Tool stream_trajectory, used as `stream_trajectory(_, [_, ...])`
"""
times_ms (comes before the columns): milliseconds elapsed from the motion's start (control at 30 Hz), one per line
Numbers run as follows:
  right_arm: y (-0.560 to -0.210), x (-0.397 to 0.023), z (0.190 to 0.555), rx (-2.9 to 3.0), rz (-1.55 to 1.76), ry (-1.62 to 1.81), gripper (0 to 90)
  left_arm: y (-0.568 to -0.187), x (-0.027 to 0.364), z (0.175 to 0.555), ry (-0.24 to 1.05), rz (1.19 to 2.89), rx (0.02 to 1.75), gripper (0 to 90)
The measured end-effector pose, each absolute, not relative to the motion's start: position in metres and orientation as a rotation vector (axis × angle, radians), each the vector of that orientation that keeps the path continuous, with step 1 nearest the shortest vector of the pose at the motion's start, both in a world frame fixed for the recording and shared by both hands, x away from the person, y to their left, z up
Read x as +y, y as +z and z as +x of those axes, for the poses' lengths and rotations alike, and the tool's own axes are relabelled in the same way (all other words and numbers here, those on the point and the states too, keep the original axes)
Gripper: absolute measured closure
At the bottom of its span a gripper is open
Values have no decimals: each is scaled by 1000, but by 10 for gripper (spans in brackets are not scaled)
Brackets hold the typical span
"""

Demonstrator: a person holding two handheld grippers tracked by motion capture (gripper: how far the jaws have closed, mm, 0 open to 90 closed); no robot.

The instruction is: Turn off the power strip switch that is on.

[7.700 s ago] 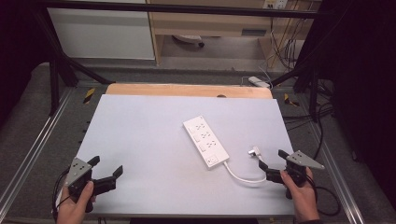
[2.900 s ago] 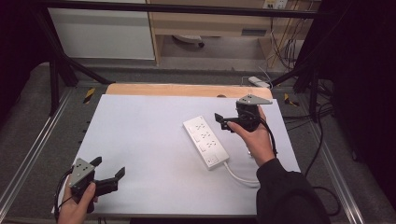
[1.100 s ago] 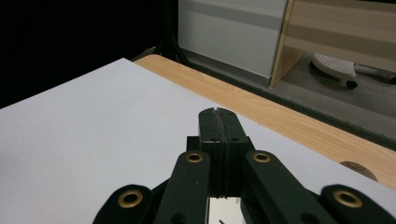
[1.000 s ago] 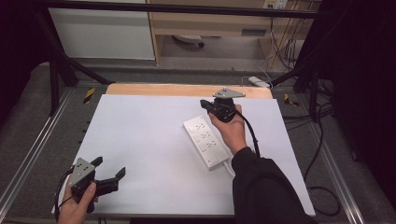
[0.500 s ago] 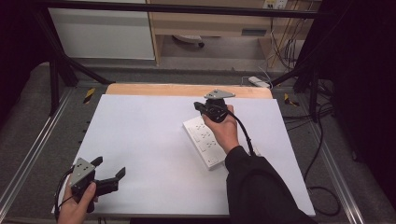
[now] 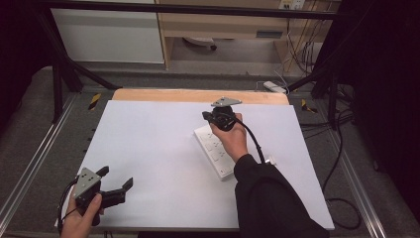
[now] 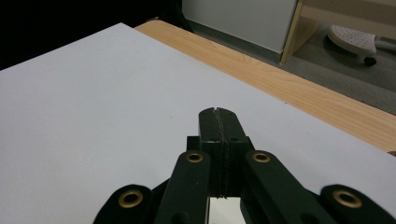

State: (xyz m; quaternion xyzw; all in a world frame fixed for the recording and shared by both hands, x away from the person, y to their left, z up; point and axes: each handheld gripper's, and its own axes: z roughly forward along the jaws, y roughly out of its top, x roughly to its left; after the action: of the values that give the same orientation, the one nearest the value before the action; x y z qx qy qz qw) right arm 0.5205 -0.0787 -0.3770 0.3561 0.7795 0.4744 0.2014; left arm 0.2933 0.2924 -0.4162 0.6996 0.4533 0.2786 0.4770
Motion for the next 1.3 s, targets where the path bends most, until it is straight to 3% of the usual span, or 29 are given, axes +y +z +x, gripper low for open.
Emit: stream_trajectory(1300, [-398, -72, 527, 2237, 1027, 1259, 900, -416, 292, 294, 691, 1716, 1107, 56])
